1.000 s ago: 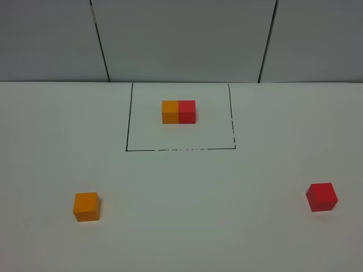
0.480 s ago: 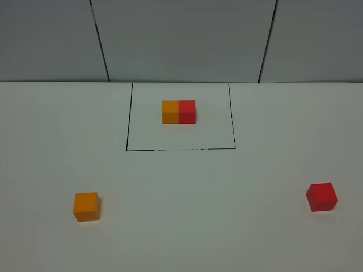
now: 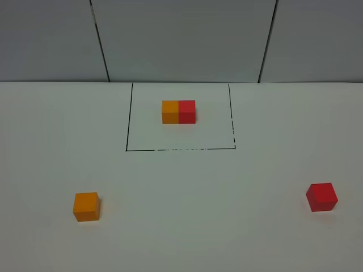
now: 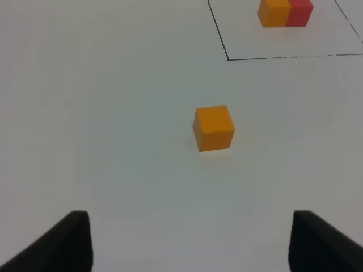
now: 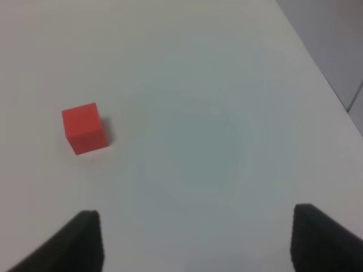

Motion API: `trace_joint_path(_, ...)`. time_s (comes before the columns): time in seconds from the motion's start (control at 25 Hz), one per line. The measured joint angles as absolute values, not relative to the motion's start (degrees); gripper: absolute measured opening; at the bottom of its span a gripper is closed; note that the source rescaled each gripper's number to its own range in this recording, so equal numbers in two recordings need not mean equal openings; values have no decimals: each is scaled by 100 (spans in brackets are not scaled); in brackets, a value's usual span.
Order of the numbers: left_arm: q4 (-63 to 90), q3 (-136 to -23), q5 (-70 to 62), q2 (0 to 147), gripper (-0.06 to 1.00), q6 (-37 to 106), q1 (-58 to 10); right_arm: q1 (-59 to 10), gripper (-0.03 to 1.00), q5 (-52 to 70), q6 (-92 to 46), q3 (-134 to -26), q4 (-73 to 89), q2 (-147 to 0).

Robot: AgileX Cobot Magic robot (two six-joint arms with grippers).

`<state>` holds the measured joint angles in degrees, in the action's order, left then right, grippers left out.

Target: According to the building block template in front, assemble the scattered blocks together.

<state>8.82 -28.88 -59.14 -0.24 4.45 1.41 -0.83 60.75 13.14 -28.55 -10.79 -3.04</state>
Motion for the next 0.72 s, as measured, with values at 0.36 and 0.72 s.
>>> trace_joint_path(0.36,882,-2888,-5914,-24,82,445,141,-83,42,6075,1314,-2855,-1079,-304)
trace_joint_path(0.72,882,-2888,-5914,165,82,389,141,-83,42,6075,1314,-2855,-1079,-304)
